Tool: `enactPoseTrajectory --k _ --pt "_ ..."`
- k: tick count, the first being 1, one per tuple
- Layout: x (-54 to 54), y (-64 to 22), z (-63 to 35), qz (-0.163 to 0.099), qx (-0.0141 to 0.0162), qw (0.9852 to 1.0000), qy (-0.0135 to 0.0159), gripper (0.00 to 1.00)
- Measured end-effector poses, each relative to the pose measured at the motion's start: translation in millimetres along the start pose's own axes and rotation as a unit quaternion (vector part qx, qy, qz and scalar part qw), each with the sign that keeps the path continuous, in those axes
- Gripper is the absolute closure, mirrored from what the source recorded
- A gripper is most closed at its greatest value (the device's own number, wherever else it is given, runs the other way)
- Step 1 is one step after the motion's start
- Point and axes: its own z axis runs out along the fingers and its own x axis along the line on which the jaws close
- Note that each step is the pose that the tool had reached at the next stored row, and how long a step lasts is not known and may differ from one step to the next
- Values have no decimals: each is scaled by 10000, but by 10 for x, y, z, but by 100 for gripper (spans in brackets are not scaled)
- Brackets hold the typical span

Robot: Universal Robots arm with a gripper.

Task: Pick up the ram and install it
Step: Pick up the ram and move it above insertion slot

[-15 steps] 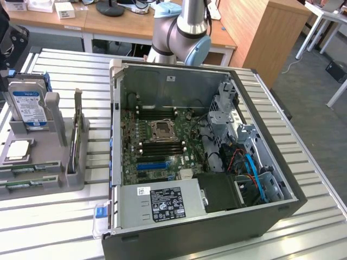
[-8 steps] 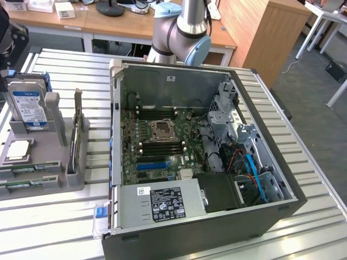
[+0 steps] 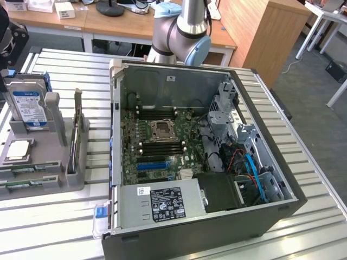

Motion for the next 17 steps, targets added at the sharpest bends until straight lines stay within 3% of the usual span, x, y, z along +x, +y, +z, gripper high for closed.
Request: enactPoseTrajectory --k 5,9,17 --pt "1 1 0 -337 23 9994 17 89" --pt "1 1 0 -611 40 9981 29 89" --pt "3 2 1 -1183 75 9929 55 89"
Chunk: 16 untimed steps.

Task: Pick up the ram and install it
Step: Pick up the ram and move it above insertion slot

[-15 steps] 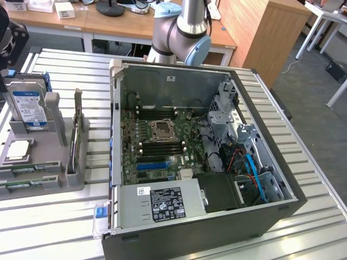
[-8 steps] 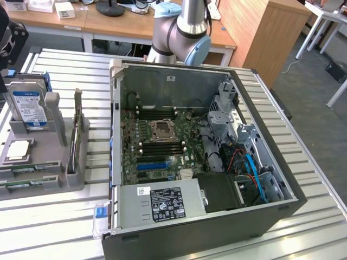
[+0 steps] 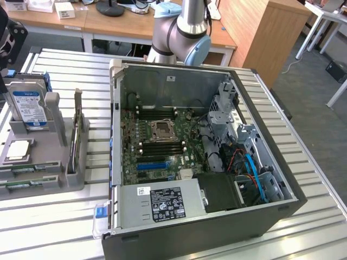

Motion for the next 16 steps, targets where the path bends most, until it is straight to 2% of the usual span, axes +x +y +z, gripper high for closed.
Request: enactPoseTrajectory --k 4,9,12,16 --pt "1 1 1 -298 16 9996 11 89" --pt "2 2 2 -648 36 9979 27 89" --pt "2 2 3 -878 49 9961 36 89" --pt "2 2 4 -1200 67 9927 49 89"
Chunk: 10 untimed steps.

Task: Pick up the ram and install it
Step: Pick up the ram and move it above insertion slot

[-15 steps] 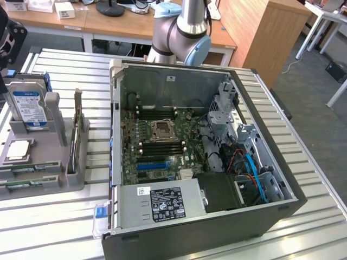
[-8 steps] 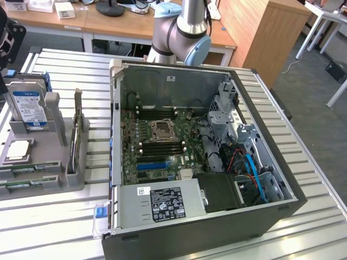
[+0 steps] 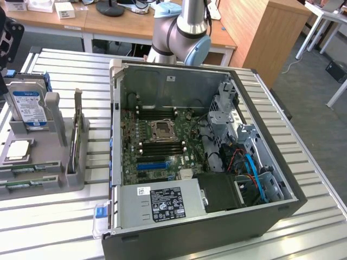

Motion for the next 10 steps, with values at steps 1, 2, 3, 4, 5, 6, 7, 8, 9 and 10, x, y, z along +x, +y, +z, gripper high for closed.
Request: enactPoseTrajectory --k 1,2,3,4,5,6,7,8,9,10 --pt "0 0 0 -83 5 10000 4 89" --pt "0 0 1 -166 10 9999 8 89" --pt "0 0 1 -254 16 9997 12 89" --pt "0 0 1 -338 20 9994 16 89" --pt "0 0 1 -421 24 9991 18 89" --pt "0 0 2 -502 28 9987 21 89" --pt "0 0 2 -583 33 9983 24 89" --pt "0 0 2 -665 37 9978 27 89" --pt "0 0 3 -746 41 9972 29 89" --pt "0 0 3 -824 45 9966 32 89"
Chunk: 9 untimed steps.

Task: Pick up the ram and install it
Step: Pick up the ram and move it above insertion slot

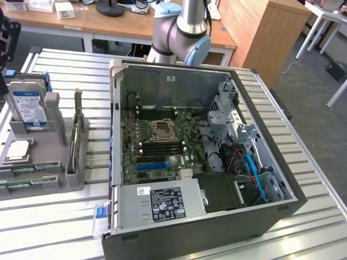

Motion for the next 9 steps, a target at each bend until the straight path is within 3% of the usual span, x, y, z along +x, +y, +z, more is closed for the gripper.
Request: enactPoseTrajectory --k 4,9 --pt "0 0 1 -318 17 9995 11 89" --pt "0 0 4 -727 37 9973 24 89"
